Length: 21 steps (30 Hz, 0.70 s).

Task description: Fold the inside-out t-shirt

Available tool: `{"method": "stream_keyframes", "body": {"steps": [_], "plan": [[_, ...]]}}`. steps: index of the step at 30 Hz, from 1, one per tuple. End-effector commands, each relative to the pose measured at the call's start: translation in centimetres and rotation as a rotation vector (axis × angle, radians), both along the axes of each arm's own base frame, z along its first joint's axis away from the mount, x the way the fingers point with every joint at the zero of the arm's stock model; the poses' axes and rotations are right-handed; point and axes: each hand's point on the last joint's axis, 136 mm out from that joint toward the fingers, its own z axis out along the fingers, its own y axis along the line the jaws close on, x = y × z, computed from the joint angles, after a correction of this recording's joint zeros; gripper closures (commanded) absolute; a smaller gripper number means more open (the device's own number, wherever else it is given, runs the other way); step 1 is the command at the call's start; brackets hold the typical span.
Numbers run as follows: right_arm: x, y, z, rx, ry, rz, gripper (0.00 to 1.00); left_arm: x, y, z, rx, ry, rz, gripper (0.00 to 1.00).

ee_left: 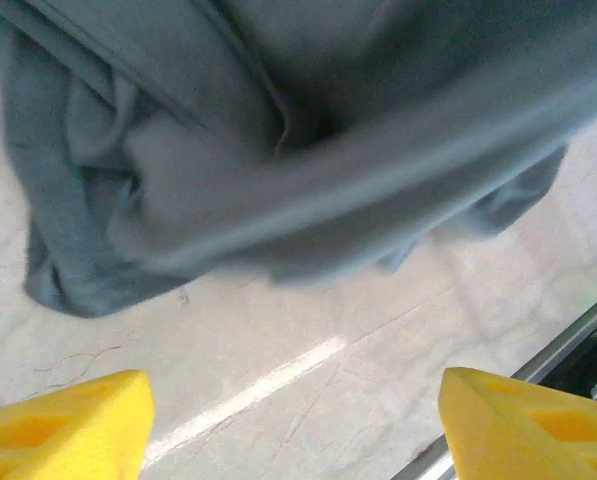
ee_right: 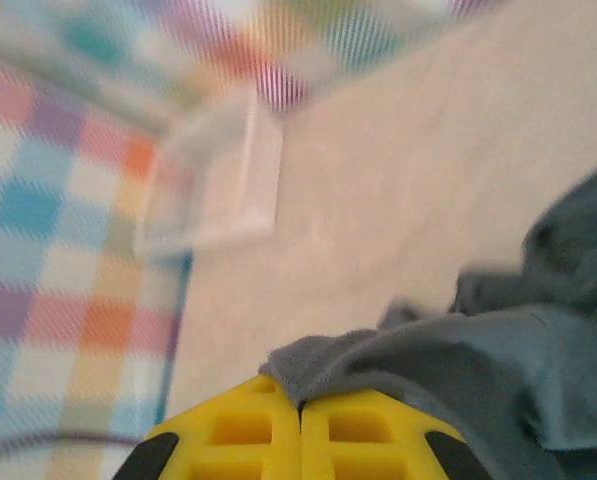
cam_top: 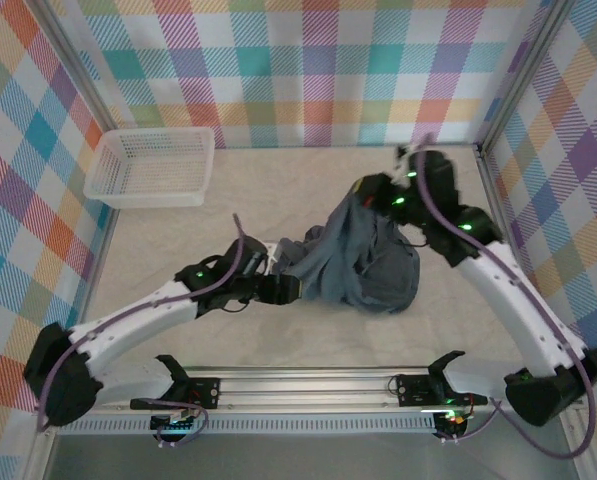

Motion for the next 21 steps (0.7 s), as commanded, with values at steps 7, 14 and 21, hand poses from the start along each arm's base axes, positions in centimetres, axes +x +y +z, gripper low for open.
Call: {"method": "stream_keyframes", "body": {"steps": [7, 14, 21], "plan": [[0.9, -1.4, 0.2, 0.021, -0.011, -0.045, 1.00, 2.2, -5.4, -4.2, -0.004, 0.118, -0.096, 0.00], [0.5, -2.4, 0.8, 0.010, -0.026, -0.076, 1.00, 6.8, -8.4, -8.2, 0.143, 0.213, -0.050, 0.09], [-0.4, -3.5, 2.2, 0.017, -0.051, -0.098, 1.00, 11.5, -9.3, -8.2, 0.060, 0.240, 0.065, 1.00]]}}
